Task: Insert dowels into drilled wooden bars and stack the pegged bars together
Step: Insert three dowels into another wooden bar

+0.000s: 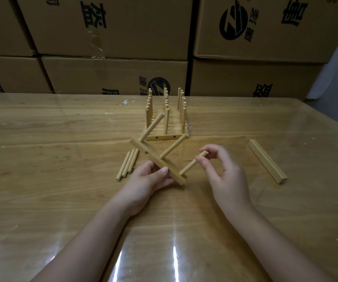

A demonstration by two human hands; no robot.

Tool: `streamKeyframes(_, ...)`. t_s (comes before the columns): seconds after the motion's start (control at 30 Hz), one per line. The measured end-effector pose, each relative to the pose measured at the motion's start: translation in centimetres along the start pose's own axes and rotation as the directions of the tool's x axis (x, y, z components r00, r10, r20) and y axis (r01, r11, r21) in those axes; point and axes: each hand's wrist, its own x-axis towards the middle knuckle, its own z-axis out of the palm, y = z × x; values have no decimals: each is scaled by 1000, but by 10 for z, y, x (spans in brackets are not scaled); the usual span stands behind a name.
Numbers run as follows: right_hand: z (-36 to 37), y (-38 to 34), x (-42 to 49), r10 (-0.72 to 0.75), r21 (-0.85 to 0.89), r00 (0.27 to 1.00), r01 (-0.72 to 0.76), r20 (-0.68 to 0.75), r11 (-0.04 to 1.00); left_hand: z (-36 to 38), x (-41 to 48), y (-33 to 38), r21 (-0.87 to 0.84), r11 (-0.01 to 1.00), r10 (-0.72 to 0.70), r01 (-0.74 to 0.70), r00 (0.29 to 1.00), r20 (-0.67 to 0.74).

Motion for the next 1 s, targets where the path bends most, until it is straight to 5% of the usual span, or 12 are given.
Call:
streamKeyframes(0.17,1,2,-2,123,129,990,-131,67,983,1,1,2,-39,999,11,-12,999,-32)
streamKeyframes(0.33,12,14,-4,228,31,934,-245,275,969,1,5,2,-128,992,8,-19,996,-90)
streamKeyframes(0.6,18,15,-5,228,128,957,-253,181,959,1,2,3,-97,995,14,-21,997,-75)
streamKeyframes(1.0,12,22,-4,287,39,943,-297,167,954,7,-1,0,111,994,10,0,996,-93)
